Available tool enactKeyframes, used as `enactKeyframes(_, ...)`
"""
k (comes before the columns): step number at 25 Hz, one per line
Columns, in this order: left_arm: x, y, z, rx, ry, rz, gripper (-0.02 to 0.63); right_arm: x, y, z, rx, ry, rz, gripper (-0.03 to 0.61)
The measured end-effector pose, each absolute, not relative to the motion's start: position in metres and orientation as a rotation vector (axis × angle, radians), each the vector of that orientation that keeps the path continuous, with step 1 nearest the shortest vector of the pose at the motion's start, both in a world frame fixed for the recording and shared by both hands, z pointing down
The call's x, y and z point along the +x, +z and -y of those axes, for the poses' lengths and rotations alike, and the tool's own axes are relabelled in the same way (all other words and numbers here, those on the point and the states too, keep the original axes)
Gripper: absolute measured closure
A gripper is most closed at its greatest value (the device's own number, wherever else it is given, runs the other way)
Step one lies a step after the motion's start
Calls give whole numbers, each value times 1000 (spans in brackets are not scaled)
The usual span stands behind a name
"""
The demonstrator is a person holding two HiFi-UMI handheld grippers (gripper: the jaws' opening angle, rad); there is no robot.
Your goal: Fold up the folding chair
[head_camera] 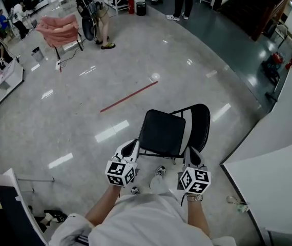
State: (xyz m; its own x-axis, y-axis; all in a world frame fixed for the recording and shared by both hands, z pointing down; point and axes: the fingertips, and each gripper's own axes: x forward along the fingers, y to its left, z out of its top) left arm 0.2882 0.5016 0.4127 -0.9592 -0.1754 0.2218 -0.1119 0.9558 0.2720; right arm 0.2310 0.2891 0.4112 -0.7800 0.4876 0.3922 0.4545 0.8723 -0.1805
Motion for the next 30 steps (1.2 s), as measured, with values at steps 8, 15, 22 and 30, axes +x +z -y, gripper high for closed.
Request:
enactKeyframes(8, 212, 410, -480, 127, -338, 2863, 603, 139, 416, -274, -772, 128, 2573, 574)
enactKeyframes(15, 173, 416, -455, 108, -328, 2850, 603, 91, 424, -249, -781, 153, 2552, 574)
enactKeyframes(22, 152, 436, -451, 112, -334, 2799, 603, 71, 441, -236, -740, 155, 2514, 574)
enactKeyframes(30, 125, 475, -458, 150, -366, 2723, 603, 64, 477, -218, -620, 113, 2446, 574)
